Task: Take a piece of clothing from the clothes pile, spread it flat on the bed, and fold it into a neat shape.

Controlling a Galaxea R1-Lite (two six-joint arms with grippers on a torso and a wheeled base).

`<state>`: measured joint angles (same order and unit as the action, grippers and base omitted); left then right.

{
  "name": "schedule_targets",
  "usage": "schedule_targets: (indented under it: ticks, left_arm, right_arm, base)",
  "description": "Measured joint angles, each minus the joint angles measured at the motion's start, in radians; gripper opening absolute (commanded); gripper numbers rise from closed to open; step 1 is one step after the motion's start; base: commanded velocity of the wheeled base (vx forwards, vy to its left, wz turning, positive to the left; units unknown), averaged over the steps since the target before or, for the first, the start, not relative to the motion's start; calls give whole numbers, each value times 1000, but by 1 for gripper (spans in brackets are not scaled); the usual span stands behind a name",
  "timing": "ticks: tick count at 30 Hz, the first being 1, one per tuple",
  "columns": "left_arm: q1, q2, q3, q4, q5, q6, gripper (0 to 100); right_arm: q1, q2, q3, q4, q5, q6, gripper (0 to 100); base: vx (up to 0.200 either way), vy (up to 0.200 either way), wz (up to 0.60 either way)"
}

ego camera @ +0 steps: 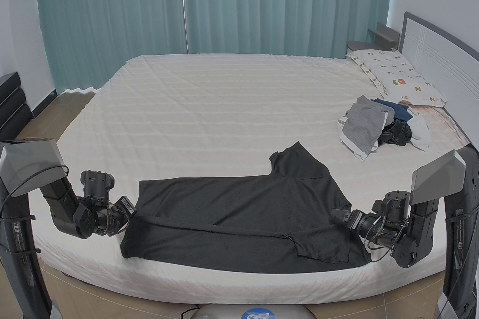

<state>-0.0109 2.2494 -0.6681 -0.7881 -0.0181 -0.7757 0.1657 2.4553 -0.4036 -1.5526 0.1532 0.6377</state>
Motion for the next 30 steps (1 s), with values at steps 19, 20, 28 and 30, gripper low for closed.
schedule_targets:
  ticks: [19, 20, 28, 30]
  left_arm:
    - [0, 1, -5, 1, 0, 0, 0]
    - [0, 1, -5, 1, 0, 0, 0]
    - [3, 1, -3, 4, -1, 0, 0]
    - [6, 2, -2, 4, -1, 0, 0]
  right_arm:
    - [-5, 32, -22, 0, -4, 1, 0]
    - [-9, 32, -22, 0, -5, 1, 0]
    - [-15, 31, -20, 0, -12, 3, 0]
    - [-17, 29, -20, 0, -15, 9, 0]
  base:
    - [0, 0, 0]
    - [0, 0, 0]
    - [0, 0, 0]
    - [0, 0, 0]
